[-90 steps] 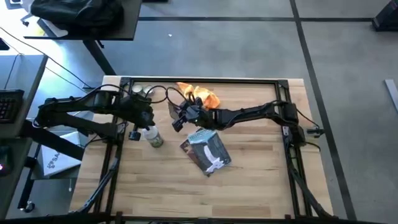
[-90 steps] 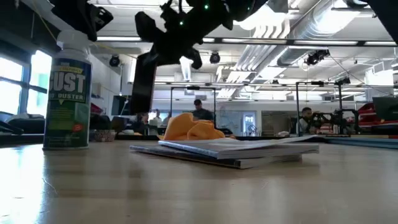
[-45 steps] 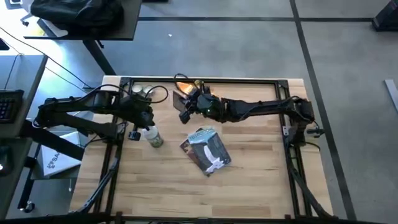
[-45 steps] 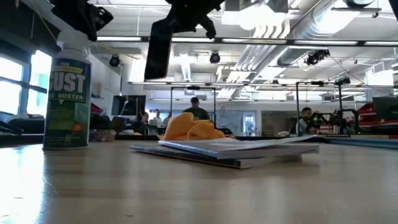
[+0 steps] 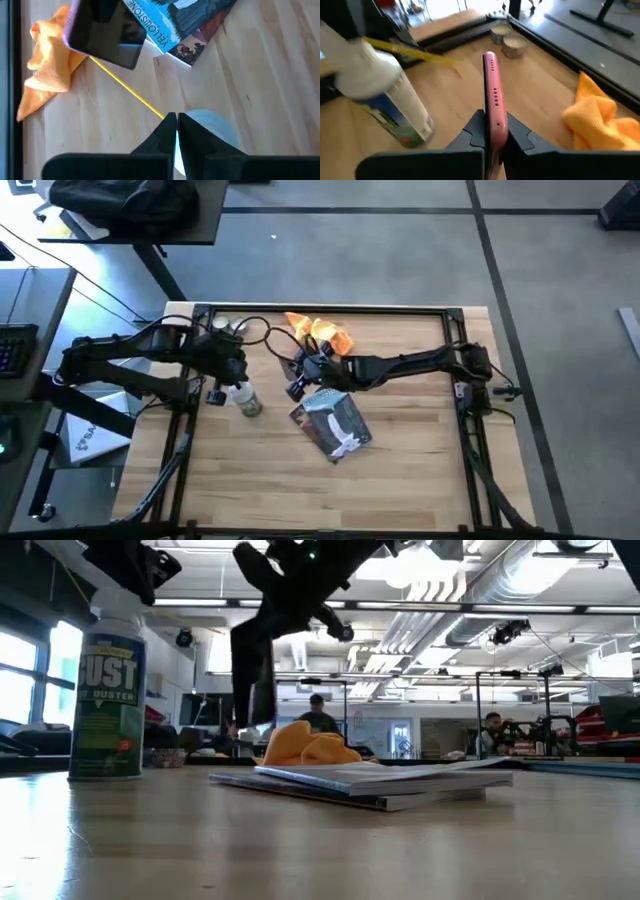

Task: Apply microfiber cloth
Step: Spray the cellphone using the spray bottle, then wipe the front and back of the cellphone using the orange microfiber cloth

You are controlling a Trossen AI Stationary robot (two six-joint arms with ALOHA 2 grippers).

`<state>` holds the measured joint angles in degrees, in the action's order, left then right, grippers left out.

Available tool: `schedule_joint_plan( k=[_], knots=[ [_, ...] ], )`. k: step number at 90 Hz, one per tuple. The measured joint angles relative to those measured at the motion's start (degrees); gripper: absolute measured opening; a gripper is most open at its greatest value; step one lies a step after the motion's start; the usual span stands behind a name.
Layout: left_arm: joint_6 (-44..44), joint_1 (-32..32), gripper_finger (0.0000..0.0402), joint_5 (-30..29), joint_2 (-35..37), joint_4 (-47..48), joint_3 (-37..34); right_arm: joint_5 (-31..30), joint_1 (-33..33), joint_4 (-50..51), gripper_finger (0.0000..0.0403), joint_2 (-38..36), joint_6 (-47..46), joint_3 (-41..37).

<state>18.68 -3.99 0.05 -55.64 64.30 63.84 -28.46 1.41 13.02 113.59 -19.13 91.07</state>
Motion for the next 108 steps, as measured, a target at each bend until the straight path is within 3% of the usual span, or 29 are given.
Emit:
schedule_joint_plan(
  k=[23,42,66,76,89,108],
  knots=[
    [3.37,-0.58,0.0,-0.82,2.57,-3.82,4.88,-2.92,-3.25,1.79,0.0,-2.23,7.14,0.0],
    [2.53,-8.17,0.0,-3.21,6.36,-4.2,3.16,-2.7,-5.75,2.58,0.0,-3.55,10.57,0.0],
    [2.95,-19.88,0.0,-0.1,8.87,-10.99,-1.82,-2.57,-9.05,5.19,0.0,-4.73,11.69,0.0],
    [2.84,-23.35,0.0,4.26,8.64,-13.15,-3.32,-2.7,-9.32,7.0,0.0,-4.75,11.69,0.0],
    [1.51,-24.33,0.0,11.83,9.06,-15.22,-3.39,-1.73,-7.24,12.38,0.0,-5.49,11.52,0.0],
    [-0.22,-22.71,0.0,13.61,12.48,-20.41,-3.39,-4.45,-3.3,14.95,0.0,-11.26,7.73,-7.12]
  ],
)
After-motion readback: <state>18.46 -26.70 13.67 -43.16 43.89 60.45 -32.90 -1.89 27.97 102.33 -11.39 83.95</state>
